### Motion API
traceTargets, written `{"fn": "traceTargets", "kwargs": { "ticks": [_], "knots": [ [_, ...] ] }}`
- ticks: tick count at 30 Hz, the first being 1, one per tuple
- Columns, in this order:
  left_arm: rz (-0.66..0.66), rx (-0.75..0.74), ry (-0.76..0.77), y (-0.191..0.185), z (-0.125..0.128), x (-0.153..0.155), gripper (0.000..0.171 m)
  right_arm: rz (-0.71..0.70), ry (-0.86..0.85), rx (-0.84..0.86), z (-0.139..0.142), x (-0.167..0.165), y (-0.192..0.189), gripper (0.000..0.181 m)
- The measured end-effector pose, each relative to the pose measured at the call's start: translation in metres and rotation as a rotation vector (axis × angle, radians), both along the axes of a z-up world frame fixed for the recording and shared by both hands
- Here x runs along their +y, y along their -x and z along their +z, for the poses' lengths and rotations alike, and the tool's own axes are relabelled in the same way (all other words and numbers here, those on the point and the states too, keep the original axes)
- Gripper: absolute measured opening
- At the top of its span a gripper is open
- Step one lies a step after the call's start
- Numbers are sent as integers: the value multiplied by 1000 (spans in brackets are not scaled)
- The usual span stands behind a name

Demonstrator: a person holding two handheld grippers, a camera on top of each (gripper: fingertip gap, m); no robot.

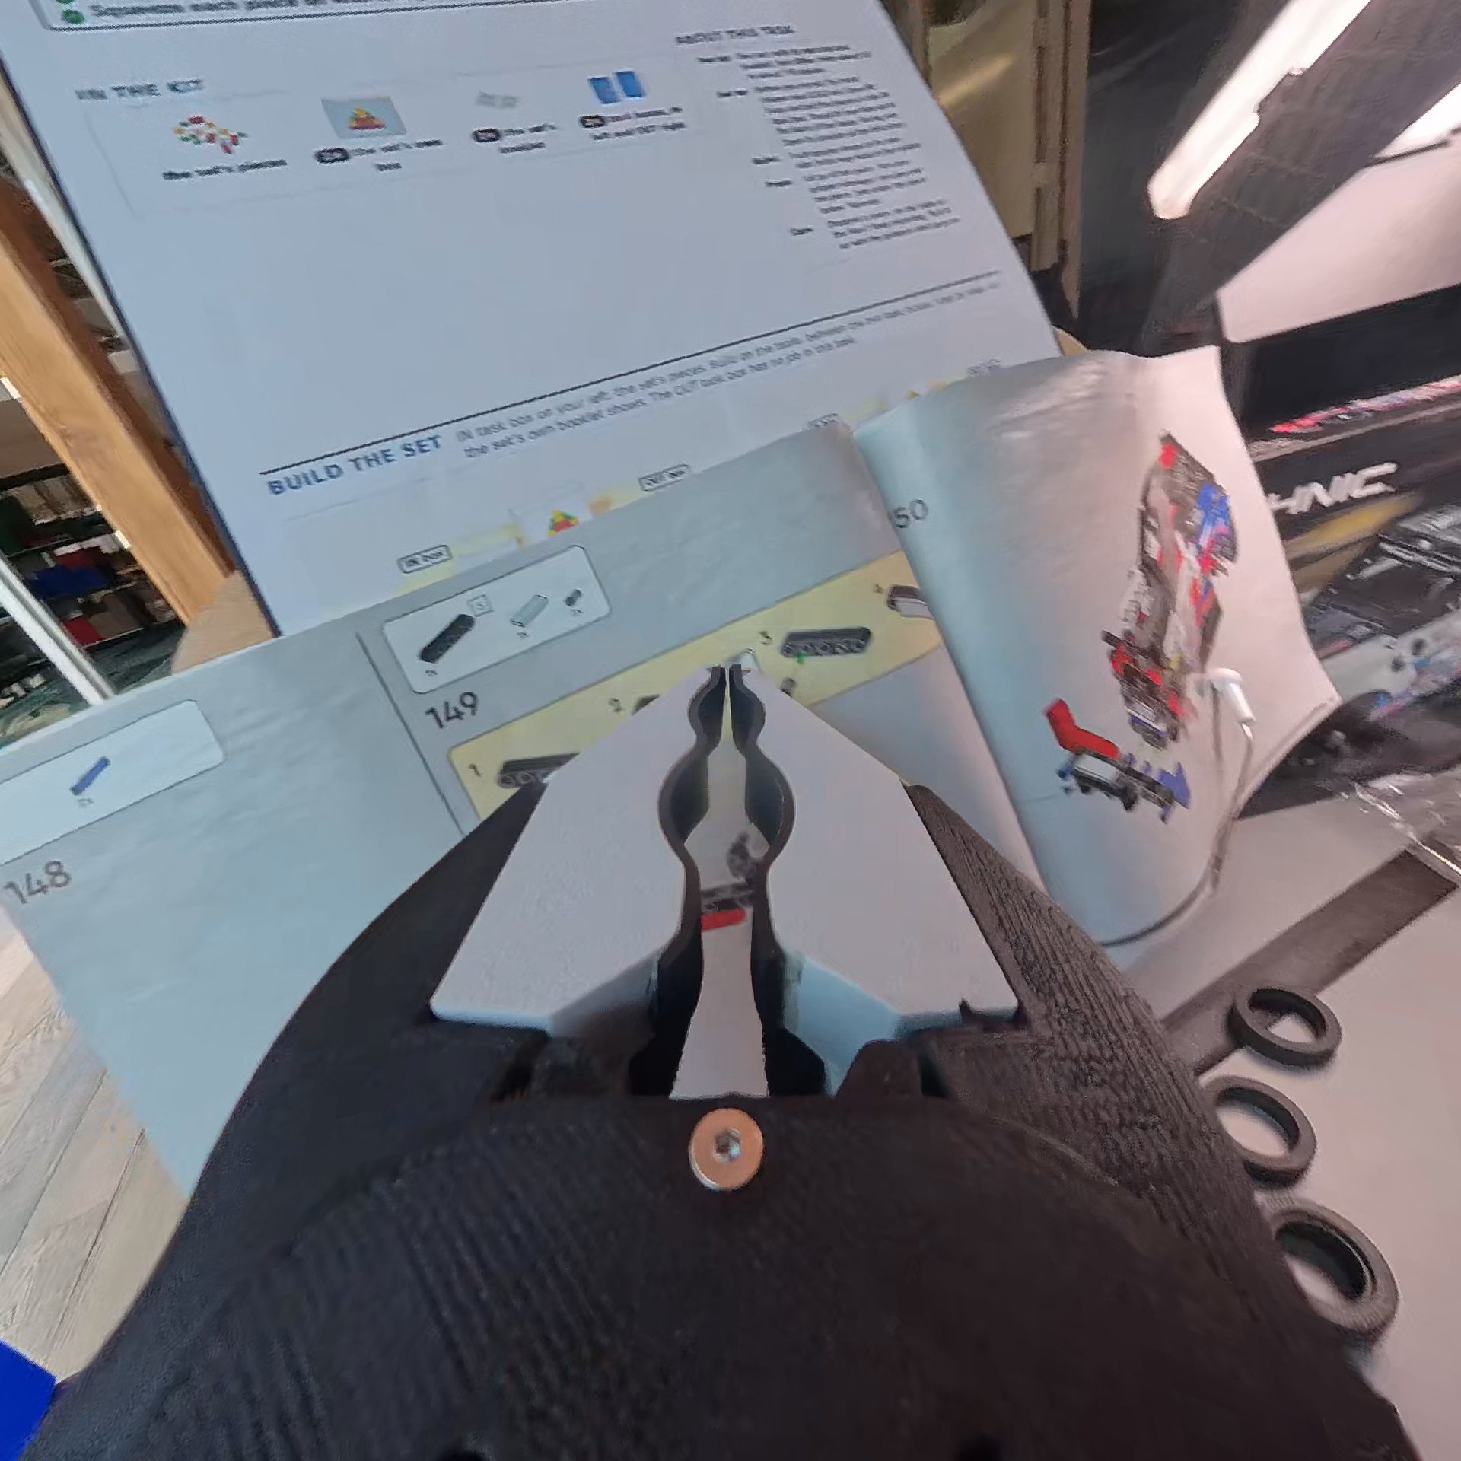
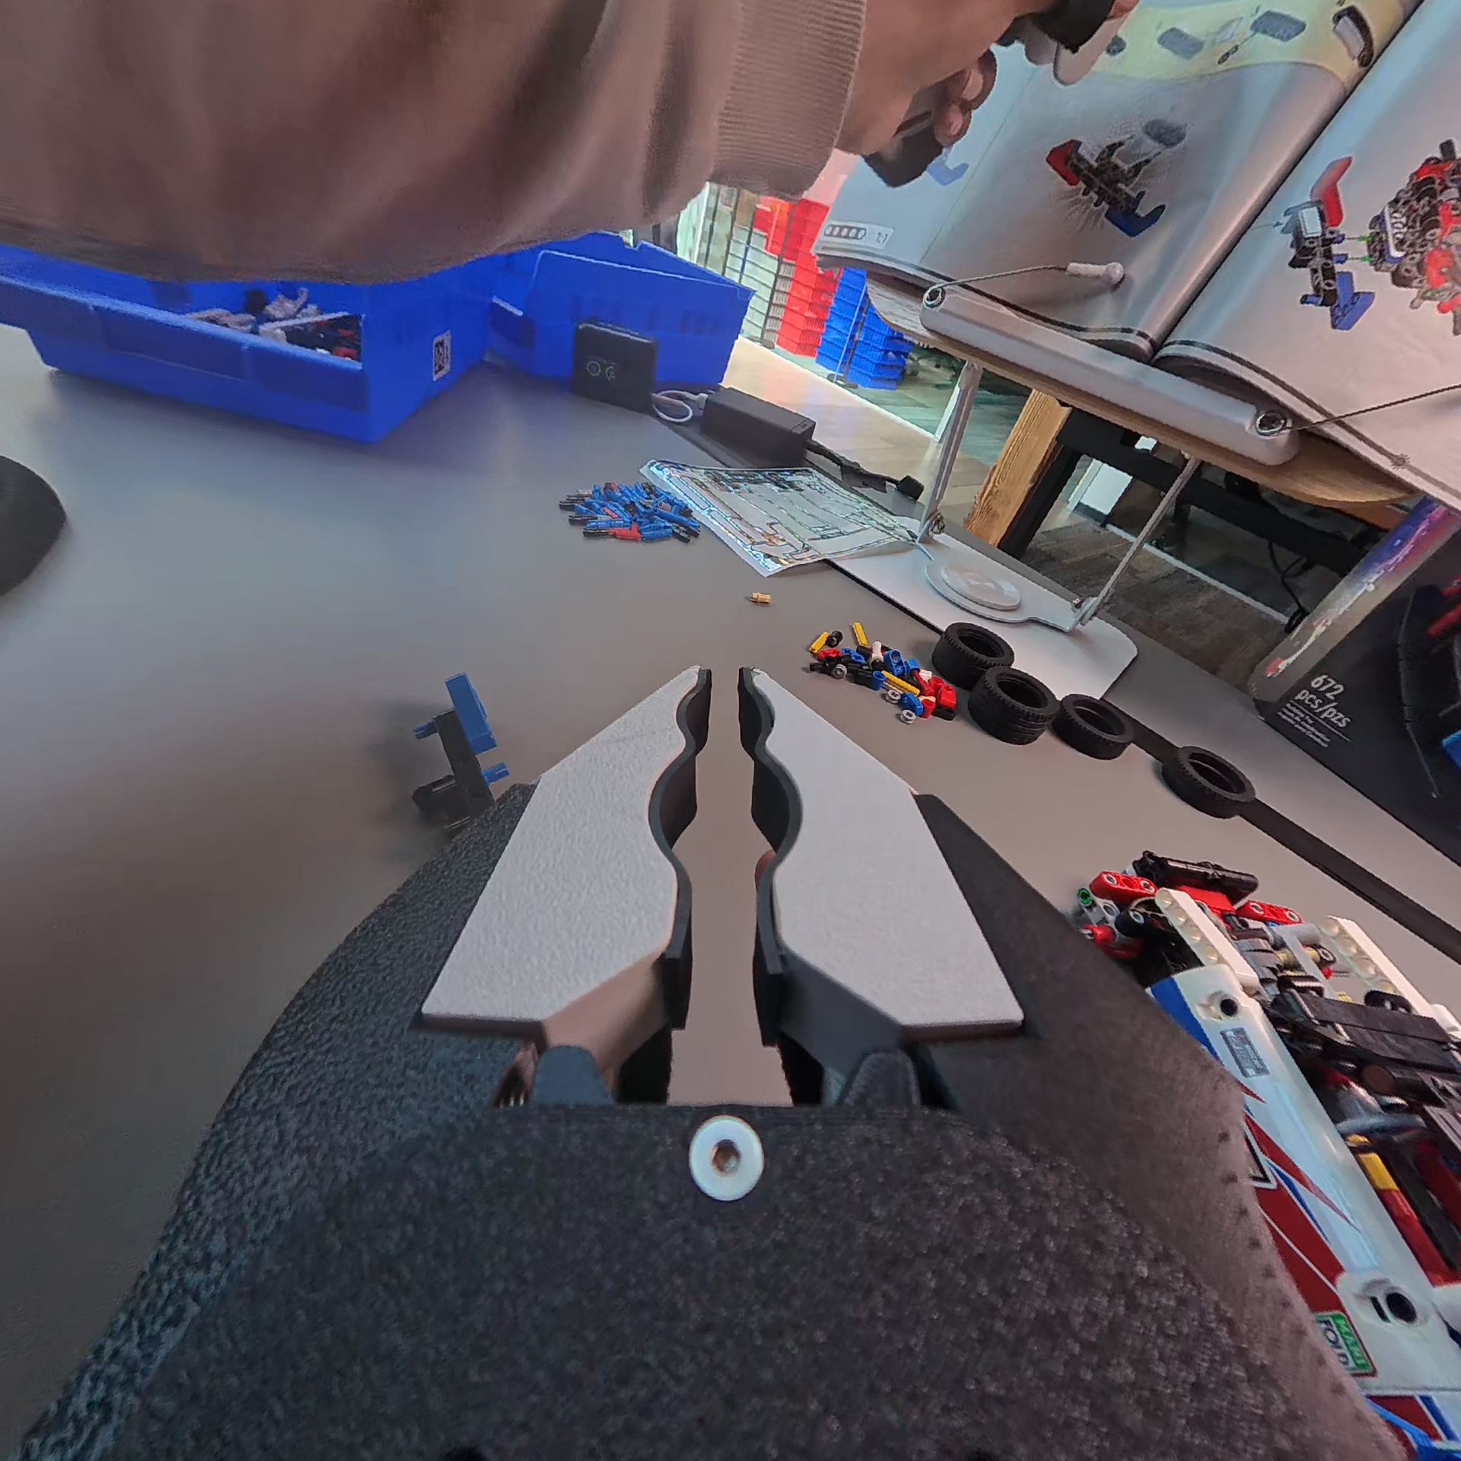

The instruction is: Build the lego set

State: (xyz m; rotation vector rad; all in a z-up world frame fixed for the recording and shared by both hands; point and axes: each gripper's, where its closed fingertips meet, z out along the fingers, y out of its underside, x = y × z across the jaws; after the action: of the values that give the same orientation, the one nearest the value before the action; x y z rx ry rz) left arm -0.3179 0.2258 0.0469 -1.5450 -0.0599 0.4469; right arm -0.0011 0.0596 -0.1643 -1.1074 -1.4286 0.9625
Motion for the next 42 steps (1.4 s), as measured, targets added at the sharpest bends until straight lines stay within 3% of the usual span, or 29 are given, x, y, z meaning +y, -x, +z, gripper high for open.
{"fn": "traceTargets", "kwargs": {
  "ticks": [4,8,12,16,19,30,34,39,42],
  "knots": [
    [-194,45,105,-66,-51,-16,3,3,-3,7,2,-1,-1,5],
    [-422,-29,368,-125,-147,-41,7,6,-8,4,2,-3,-1,4],
    [-528,-118,646,-150,-240,-70,10,10,-6,-7,-1,-3,0,4],
    [-612,-163,756,-171,-278,-87,7,10,-8,-17,-4,-3,1,4],
    [-633,-165,825,-180,-290,-94,6,6,-6,-24,-6,-2,1,4],
    [-455,-66,868,-147,-300,-91,0,16,-6,-24,-4,-4,0,3],
    [-411,-89,798,-136,-289,-88,2,16,-3,-31,-6,-4,1,3],
    [-398,-160,717,-139,-275,-89,19,15,3,-39,-9,-4,2,3],
    [-414,-167,545,-155,-240,-99,32,4,2,-39,-10,0,1,4]
  ]
}}
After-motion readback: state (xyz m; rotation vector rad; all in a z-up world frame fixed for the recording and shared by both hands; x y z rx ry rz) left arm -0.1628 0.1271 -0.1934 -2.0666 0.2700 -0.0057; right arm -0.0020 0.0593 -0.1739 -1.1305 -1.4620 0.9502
